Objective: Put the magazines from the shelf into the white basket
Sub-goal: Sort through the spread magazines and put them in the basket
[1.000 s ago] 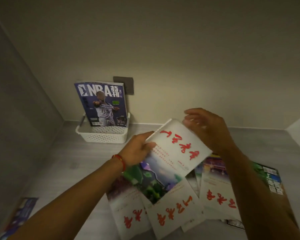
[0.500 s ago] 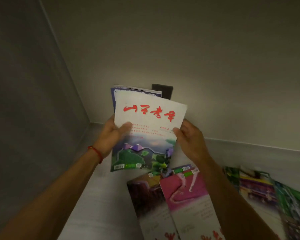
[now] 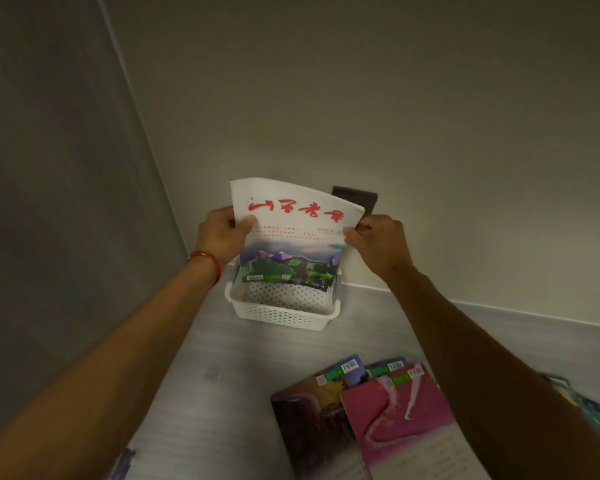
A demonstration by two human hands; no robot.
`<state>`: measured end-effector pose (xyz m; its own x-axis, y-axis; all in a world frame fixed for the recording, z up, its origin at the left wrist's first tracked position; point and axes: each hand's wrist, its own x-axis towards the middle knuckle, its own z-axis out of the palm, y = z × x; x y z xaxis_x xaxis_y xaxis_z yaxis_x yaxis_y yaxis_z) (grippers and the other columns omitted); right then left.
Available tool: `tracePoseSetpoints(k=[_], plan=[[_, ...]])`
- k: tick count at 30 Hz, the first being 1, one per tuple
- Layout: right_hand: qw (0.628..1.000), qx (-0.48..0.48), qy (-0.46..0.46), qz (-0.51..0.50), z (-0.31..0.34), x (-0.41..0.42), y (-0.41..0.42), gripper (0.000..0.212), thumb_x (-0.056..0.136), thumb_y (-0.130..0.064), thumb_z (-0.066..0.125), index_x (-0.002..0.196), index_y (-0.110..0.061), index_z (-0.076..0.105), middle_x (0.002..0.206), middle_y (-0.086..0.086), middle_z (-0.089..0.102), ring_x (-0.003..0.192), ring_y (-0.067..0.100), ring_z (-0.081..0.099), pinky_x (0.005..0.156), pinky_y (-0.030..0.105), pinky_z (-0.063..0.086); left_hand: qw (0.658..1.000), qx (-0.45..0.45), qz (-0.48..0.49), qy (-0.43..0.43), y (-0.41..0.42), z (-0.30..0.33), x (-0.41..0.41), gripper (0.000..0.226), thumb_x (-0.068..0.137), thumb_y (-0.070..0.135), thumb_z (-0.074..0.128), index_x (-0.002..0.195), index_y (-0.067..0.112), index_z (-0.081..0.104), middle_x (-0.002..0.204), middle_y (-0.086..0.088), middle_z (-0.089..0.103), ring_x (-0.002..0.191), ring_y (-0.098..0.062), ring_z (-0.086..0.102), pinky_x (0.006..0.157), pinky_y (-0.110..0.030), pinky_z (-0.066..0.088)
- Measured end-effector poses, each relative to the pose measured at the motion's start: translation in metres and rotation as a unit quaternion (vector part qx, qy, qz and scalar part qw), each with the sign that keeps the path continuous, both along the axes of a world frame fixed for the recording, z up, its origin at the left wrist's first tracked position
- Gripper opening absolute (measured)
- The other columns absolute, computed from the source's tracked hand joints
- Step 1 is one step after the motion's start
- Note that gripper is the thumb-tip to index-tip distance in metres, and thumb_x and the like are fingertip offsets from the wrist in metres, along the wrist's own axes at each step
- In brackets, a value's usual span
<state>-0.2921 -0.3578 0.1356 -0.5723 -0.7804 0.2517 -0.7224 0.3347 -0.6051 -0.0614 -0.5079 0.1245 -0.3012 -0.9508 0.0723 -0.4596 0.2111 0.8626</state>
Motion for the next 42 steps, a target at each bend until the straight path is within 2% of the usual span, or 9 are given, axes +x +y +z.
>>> tracePoseSetpoints(k=[13, 18, 21, 23, 26, 30, 34, 39, 42], plan=[[0.993, 0.039, -0.101, -0.045, -0.070, 0.017, -0.014, 0.022, 0.098, -0.020, 0.055, 0.104, -0.001, 0.066, 0.110, 0.014, 0.068, 0.077, 0.013, 0.056, 0.047, 0.001, 0.039, 0.993, 0.029, 0.075, -0.086, -0.014, -0.044, -0.019, 0.041, 0.095, 0.033, 0.062, 0.105, -0.006, 0.073, 0.103, -0.024, 0.074, 0.090, -0.038, 0.070, 0.088, -0.041, 0.057], [0.971, 0.015, -0.236, -0.032, -0.063, 0.017, -0.016, 0.023, 0.095, -0.008, 0.053, 0.118, -0.009, 0.058, 0.125, 0.010, 0.065, 0.085, 0.011, 0.064, 0.065, 0.015, 0.054, 0.991, 0.091, 0.084, -0.043, -0.010, -0.045, -0.030, 0.034, 0.094, 0.030, 0.061, 0.098, -0.002, 0.075, 0.094, -0.018, 0.072, 0.088, -0.035, 0.066, 0.093, -0.041, 0.055], [0.944, 0.036, -0.329, -0.008, -0.051, 0.014, -0.002, 0.052, 0.093, -0.005, 0.057, 0.142, -0.012, 0.038, 0.137, -0.003, 0.049, 0.113, 0.015, 0.057, 0.076, 0.018, 0.054, 0.985, 0.131, 0.112, -0.011, -0.007, -0.048, -0.033, 0.021, 0.091, 0.014, 0.060, 0.103, 0.000, 0.072, 0.109, -0.022, 0.070, 0.102, -0.038, 0.066, 0.098, -0.046, 0.054], [0.934, 0.058, -0.351, -0.006, -0.046, 0.013, 0.014, 0.067, 0.093, -0.009, 0.059, 0.151, -0.018, 0.027, 0.153, 0.004, 0.036, 0.136, 0.024, 0.041, 0.103, 0.037, 0.047, 0.981, 0.153, 0.122, -0.004, -0.001, -0.049, -0.034, 0.030, 0.090, 0.010, 0.062, 0.120, 0.003, 0.065, 0.127, -0.021, 0.064, 0.114, -0.039, 0.062, 0.102, -0.044, 0.052], [0.947, 0.081, -0.310, 0.023, -0.054, 0.005, 0.057, 0.057, 0.094, -0.013, 0.060, 0.146, -0.021, 0.038, 0.150, 0.005, 0.042, 0.132, 0.023, 0.046, 0.108, 0.045, 0.043, 0.985, 0.138, 0.101, -0.020, 0.029, -0.050, -0.036, 0.040, 0.090, 0.012, 0.065, 0.129, 0.006, 0.056, 0.134, -0.019, 0.060, 0.118, -0.038, 0.060, 0.098, -0.040, 0.051], [0.962, 0.068, -0.260, 0.040, -0.089, -0.011, 0.155, 0.035, 0.094, -0.005, 0.057, 0.128, -0.013, 0.059, 0.132, 0.008, 0.059, 0.112, 0.019, 0.061, 0.099, 0.033, 0.049, 0.999, -0.001, 0.011, -0.035, 0.113, -0.058, -0.052, 0.025, 0.092, 0.005, 0.058, 0.116, 0.003, 0.064, 0.122, -0.020, 0.065, 0.112, -0.038, 0.061, 0.093, -0.034, 0.049], [0.974, 0.073, -0.211, -0.038, -0.127, -0.036, 0.275, 0.023, 0.093, -0.004, 0.059, 0.112, -0.013, 0.069, 0.113, 0.005, 0.069, 0.100, 0.016, 0.065, 0.089, 0.027, 0.050, 0.986, 0.010, -0.149, -0.068, 0.223, -0.085, -0.088, 0.045, 0.081, -0.006, 0.060, 0.123, 0.008, 0.064, 0.129, -0.014, 0.063, 0.114, -0.034, 0.061, 0.101, -0.045, 0.050], [0.957, 0.109, -0.149, -0.222, -0.152, -0.091, 0.445, 0.026, 0.088, -0.003, 0.060, 0.106, -0.021, 0.069, 0.104, 0.004, 0.069, 0.087, 0.020, 0.067, 0.074, 0.028, 0.052, 0.913, -0.064, -0.377, -0.141, 0.362, -0.122, -0.148, 0.047, 0.091, 0.030, 0.053, 0.134, 0.014, 0.060, 0.141, -0.013, 0.057, 0.133, -0.023, 0.047, 0.117, -0.031, 0.030], [0.933, 0.205, -0.090, -0.281, -0.154, -0.128, 0.526, 0.023, 0.095, -0.016, 0.052, 0.115, -0.021, 0.064, 0.110, 0.005, 0.069, 0.099, 0.024, 0.065, 0.081, 0.036, 0.052, 0.845, -0.065, -0.464, -0.257, 0.425, -0.150, -0.182, 0.064, 0.089, 0.023, 0.054, 0.150, 0.029, 0.038, 0.162, -0.002, 0.027, 0.150, -0.021, 0.023, 0.124, -0.035, 0.020]])
